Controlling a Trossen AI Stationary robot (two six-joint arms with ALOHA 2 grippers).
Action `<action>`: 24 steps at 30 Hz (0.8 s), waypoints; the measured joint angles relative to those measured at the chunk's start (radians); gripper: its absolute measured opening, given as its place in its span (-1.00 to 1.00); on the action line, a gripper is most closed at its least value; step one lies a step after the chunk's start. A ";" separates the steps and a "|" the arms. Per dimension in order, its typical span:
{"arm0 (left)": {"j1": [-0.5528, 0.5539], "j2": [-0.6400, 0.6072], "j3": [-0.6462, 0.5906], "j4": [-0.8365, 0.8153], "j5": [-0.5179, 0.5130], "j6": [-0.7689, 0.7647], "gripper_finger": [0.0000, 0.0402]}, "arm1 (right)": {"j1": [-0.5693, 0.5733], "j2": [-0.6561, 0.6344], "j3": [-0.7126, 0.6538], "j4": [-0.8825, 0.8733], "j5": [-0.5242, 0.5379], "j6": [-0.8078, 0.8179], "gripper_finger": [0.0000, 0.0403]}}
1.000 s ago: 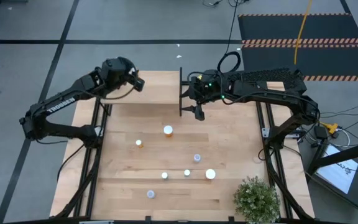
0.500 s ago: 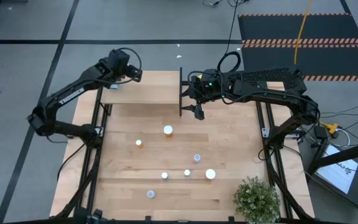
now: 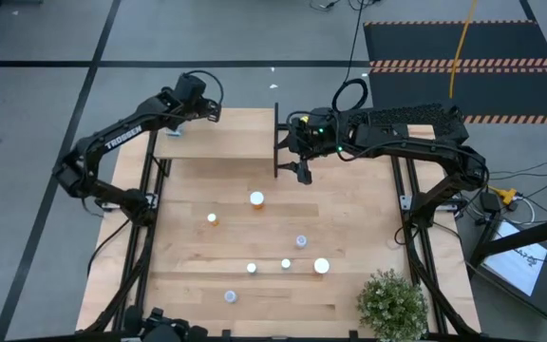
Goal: Pick and place medicine bottles onto shelf by color
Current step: Put the right small orange pill bottle on the shelf
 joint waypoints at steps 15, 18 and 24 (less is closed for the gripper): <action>0.007 0.011 0.000 0.005 -0.021 -0.014 -0.34 | -0.015 0.000 -0.028 0.067 0.000 0.003 0.28; 0.006 0.011 0.000 0.005 -0.021 -0.020 -0.34 | -0.015 0.000 -0.028 0.069 0.000 0.003 0.28; 0.006 0.011 -0.009 0.016 -0.021 -0.042 -0.34 | -0.015 0.000 -0.028 0.070 0.000 0.003 0.28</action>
